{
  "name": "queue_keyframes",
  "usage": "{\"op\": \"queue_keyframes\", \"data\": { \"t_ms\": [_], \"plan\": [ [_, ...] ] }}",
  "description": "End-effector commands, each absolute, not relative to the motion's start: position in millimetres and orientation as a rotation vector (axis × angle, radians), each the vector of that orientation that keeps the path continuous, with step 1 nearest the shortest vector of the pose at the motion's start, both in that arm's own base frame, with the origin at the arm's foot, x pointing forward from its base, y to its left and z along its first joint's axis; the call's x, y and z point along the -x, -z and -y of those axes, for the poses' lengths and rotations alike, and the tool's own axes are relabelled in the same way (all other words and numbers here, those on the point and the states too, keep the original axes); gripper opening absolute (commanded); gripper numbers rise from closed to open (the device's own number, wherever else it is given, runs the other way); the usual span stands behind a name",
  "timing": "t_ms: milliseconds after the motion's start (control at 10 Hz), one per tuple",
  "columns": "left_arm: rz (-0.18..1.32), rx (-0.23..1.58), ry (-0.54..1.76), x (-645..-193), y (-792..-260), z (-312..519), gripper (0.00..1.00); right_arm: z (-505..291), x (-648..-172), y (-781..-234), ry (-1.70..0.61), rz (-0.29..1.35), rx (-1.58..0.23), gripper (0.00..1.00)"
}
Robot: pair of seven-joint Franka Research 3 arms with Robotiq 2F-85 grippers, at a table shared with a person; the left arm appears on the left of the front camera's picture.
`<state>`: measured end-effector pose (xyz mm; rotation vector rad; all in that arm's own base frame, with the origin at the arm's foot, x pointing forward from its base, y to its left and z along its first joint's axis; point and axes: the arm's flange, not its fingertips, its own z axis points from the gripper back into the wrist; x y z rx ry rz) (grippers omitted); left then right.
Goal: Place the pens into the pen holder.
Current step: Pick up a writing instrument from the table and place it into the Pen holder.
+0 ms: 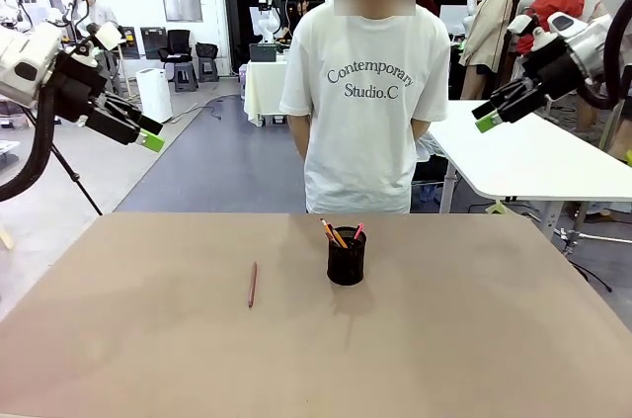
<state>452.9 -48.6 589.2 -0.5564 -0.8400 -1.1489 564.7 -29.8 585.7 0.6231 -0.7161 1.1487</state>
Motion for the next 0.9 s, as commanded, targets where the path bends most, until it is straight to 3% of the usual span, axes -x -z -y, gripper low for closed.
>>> {"op": "queue_keyframes", "data": {
  "t_ms": [0, 800],
  "plan": [
    [0.845, 0.554, 1.149, -452.4, -589.8, 49.3, 1.0, 35.8, -563.6, -596.6, -1.115, 0.71, -0.641, 1.0],
    [0.845, 0.554, 1.149, -452.4, -589.8, 49.3, 1.0, 37.5, -562.6, -592.8, -1.147, 0.719, -0.627, 1.0]
  ]
}}
